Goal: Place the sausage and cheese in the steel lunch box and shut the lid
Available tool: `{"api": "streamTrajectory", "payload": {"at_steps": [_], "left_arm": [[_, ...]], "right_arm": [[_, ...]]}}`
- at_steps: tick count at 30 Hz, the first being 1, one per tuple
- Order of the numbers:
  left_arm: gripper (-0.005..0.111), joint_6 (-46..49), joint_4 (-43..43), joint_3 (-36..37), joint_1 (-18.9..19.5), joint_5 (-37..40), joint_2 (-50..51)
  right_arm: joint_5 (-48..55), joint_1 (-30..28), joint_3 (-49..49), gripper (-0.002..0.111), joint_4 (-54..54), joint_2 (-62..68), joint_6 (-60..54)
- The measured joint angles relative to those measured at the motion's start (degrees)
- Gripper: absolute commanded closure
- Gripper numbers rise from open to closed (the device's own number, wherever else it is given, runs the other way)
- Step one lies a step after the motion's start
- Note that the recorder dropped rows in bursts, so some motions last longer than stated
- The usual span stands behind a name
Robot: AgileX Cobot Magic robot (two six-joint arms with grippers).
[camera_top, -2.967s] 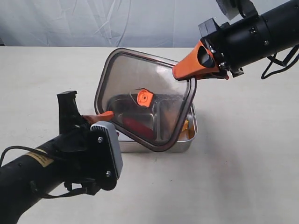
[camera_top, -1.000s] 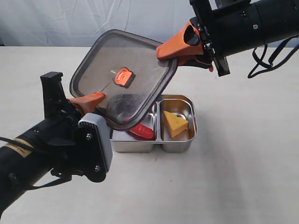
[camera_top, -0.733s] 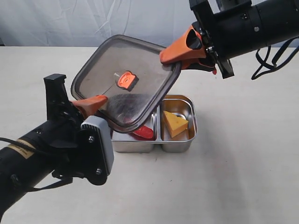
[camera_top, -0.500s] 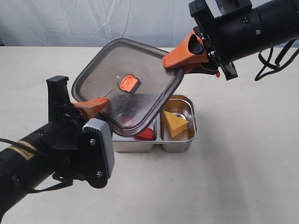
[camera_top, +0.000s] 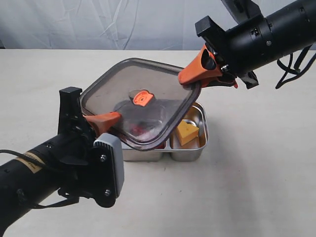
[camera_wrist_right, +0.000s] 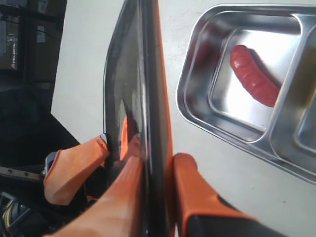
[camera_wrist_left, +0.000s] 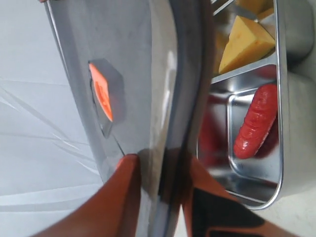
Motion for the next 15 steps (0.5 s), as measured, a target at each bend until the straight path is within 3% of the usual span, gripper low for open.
{"api": "streamTrajectory", "payload": {"at_steps": [15], "left_arm": [[0.106, -4.6, 1.8, -2.3, 0.0, 2.8, 5.5]], "right_arm": [[-3.8, 0.2, 0.0, 0.109, -6.6, 0.0, 1.7]]}}
